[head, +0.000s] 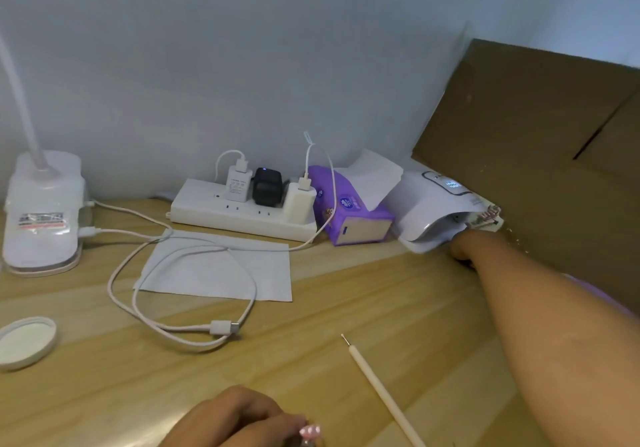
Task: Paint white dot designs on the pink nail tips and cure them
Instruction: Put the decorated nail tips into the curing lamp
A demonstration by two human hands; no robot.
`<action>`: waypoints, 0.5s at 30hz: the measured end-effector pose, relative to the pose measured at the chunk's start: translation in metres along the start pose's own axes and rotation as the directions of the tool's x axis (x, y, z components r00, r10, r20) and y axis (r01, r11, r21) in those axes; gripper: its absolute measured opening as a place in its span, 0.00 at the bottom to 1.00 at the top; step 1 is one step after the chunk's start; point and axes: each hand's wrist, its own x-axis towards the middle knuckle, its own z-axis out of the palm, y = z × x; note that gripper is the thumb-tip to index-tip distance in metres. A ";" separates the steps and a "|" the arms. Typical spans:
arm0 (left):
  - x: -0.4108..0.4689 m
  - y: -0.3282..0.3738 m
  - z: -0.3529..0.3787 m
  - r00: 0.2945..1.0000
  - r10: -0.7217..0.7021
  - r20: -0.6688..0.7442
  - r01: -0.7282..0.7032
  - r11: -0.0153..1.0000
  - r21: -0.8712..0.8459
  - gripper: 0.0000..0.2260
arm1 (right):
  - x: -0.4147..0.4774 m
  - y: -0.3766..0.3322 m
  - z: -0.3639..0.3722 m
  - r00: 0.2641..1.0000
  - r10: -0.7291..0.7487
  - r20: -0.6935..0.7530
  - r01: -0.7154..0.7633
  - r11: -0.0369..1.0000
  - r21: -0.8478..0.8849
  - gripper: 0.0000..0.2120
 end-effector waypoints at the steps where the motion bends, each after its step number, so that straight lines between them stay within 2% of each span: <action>1: -0.001 0.001 0.001 1.000 0.002 0.009 -0.002 1.000 0.001 0.16 | -0.002 -0.001 0.002 1.000 -0.007 -0.008 0.007 1.000 -0.008 0.24; 4: -0.001 0.000 -0.006 0.988 0.032 0.154 -0.028 0.999 -0.025 0.11 | -0.015 0.001 0.005 0.999 -0.048 0.014 0.048 0.998 -0.047 0.23; 6: 0.001 -0.001 -0.018 0.952 0.020 0.307 -0.042 0.997 0.065 0.11 | -0.030 0.004 0.005 0.994 -0.107 0.033 0.109 0.993 -0.051 0.21; 9: 0.007 0.006 -0.028 0.940 -0.094 0.327 0.073 0.994 0.078 0.18 | -0.061 0.007 -0.002 0.977 -0.214 -0.004 0.214 0.977 -0.013 0.18; 11: 0.008 0.014 -0.029 0.954 -0.039 0.296 0.013 0.996 0.091 0.18 | -0.092 0.013 -0.009 0.947 -0.305 -0.099 0.310 0.950 0.038 0.17; 13: 0.002 0.022 -0.028 0.949 -0.115 0.295 0.100 0.993 0.067 0.18 | -0.135 0.023 -0.011 0.851 -0.430 -0.302 0.488 0.860 0.151 0.17; 15: -0.001 0.023 -0.028 0.941 -0.158 0.299 0.147 0.987 0.059 0.18 | -0.186 0.041 -0.003 0.729 -0.499 -0.468 0.651 0.717 0.249 0.13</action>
